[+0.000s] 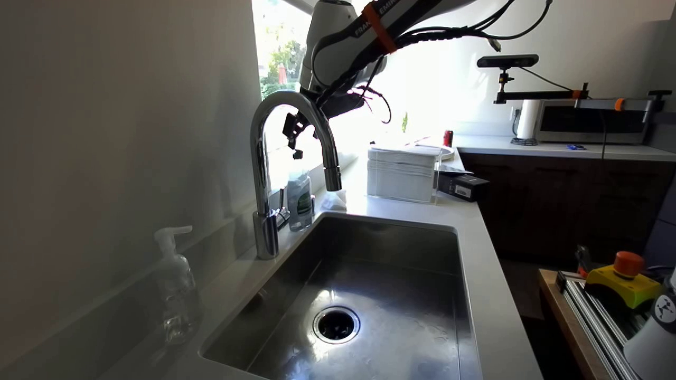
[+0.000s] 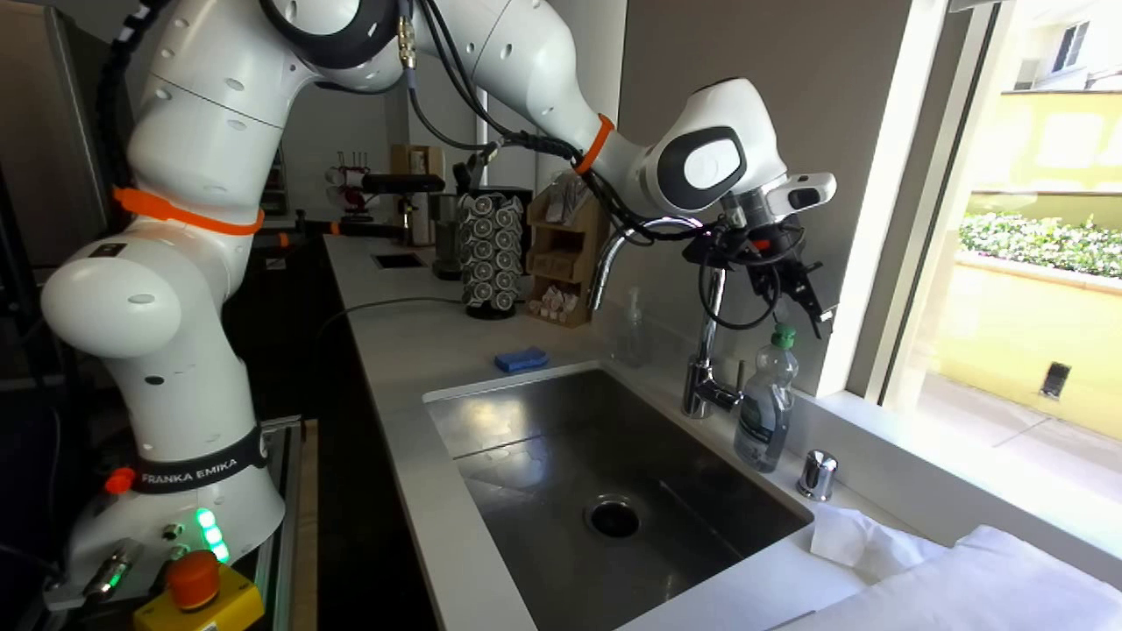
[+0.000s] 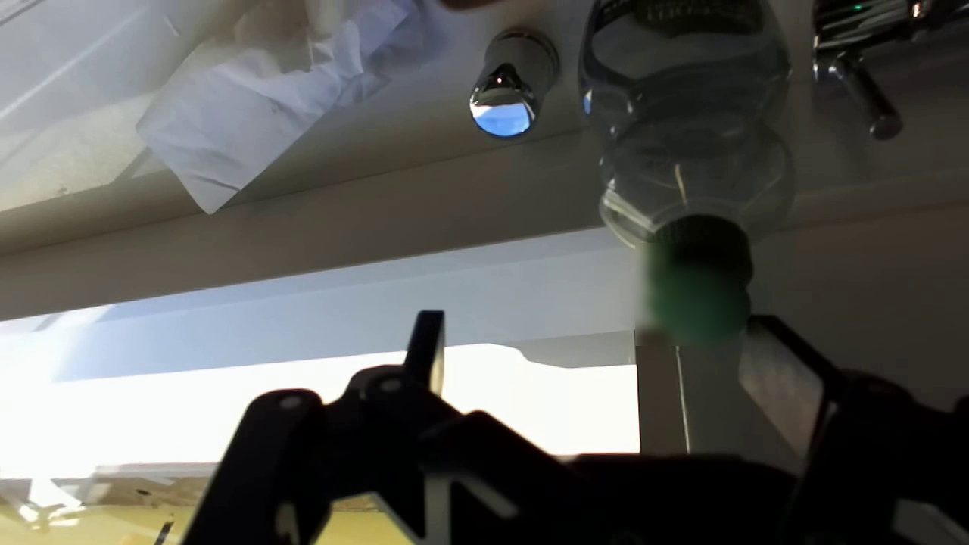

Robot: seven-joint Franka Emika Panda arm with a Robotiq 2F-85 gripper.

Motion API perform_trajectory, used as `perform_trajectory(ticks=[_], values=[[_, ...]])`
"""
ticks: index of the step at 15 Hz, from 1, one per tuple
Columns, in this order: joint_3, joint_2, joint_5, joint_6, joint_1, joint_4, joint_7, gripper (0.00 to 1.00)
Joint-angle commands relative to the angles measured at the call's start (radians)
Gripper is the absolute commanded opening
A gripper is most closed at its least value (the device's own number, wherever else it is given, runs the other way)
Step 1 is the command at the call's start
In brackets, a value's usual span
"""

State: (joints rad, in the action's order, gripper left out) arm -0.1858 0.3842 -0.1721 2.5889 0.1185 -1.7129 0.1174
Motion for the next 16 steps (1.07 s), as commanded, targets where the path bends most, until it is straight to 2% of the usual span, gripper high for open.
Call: perform_trajectory(ticks=[1, 16], values=[[-0.01, -0.009, -0.003, -0.036, -0.01, 0.004, 0.02, 1.0], [-0.02, -0.02, -0.006, -0.04, -0.009, 0.0, 0.019, 1.0]])
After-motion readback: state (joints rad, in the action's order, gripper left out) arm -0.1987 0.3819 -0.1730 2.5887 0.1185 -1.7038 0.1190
